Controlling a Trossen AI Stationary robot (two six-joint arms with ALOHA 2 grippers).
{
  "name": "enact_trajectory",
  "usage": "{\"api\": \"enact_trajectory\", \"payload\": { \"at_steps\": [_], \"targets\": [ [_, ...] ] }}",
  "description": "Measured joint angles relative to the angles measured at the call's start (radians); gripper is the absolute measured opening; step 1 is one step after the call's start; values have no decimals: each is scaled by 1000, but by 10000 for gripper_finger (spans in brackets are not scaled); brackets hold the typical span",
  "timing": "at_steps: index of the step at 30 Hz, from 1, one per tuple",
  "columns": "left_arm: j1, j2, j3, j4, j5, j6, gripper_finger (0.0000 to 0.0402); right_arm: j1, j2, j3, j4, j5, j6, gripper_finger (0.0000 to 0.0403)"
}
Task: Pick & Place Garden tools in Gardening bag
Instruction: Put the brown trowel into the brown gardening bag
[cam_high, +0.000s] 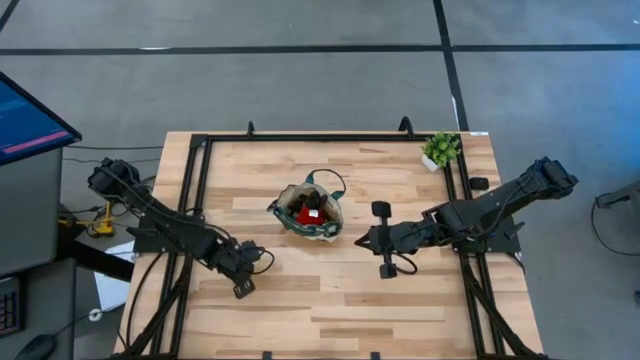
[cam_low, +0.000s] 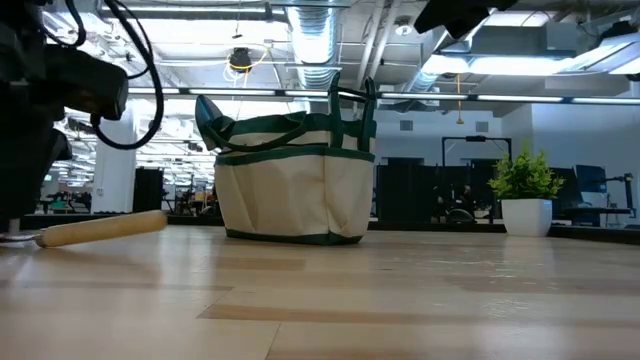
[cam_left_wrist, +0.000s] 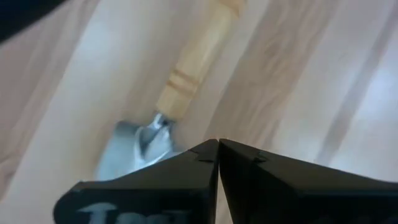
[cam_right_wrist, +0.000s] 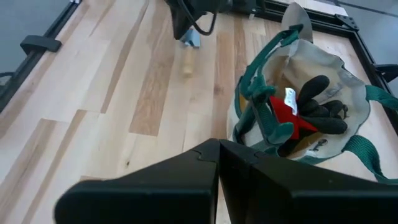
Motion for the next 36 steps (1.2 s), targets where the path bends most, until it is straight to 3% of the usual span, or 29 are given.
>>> {"api": "enact_trajectory", "payload": {
  "at_steps": [12, 19, 29, 36],
  "targets": [
    [0, 0, -29, -117, 0, -56, 1, 14, 0, 0, 5, 3, 16, 0],
    [0, -2, -108, 115, 3, -58, 1, 14, 0, 0, 5, 3, 16, 0],
    [15, 0, -133, 210, -96, -48, 1, 14, 0, 0, 5, 4, 16, 0],
    [85, 50, -132, 364, -134, 65, 1, 14, 0, 0, 4, 4, 16, 0]
  ]
}}
